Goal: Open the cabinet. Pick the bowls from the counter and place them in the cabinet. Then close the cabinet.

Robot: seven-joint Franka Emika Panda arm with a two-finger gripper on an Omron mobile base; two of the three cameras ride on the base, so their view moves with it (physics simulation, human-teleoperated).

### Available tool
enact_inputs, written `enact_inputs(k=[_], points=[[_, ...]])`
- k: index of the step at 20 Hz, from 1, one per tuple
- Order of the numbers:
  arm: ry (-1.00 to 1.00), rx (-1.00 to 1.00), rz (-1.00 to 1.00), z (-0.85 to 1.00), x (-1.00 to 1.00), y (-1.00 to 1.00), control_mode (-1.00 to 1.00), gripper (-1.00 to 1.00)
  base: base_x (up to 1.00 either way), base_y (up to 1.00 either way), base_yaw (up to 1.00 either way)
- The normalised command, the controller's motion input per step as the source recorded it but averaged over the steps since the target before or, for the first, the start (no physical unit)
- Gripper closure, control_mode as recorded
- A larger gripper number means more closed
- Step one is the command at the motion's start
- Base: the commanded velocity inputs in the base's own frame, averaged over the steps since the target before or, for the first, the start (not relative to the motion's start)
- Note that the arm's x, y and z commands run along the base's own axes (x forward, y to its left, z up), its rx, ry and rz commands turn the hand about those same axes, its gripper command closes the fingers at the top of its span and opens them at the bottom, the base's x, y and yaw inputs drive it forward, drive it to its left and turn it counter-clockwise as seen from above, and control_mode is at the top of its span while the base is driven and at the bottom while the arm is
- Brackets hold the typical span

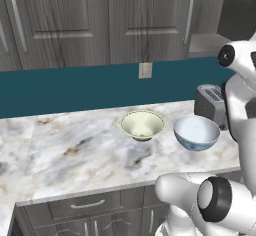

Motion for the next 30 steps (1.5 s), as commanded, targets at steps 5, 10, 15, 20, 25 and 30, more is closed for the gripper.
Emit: enact_inputs(k=[5,10,15,20,25,30], points=[[0.00,0.00,-0.08,0.00,-0.07,-0.47,-1.00,-1.00,0.00,0.00,0.00],[0.00,0.00,-0.01,0.00,0.00,-0.27,-1.00,-1.00,0.00,0.00,0.00],[0.00,0.00,0.00,0.00,0.00,-0.02,-1.00,-1.00,0.00,0.00,0.00],[-0.03,0.02,0.00,-0.01,-0.10,0.20,-1.00,-1.00,0.00,0.00,0.00],[-0.19,0.15,0.03,-0.13,-0.10,0.61,-1.00,-1.00,0.00,0.00,0.00],[-0.28,0.18,0.09,-0.14,-0.19,0.76,-1.00,-1.00,0.00,0.00,0.00]])
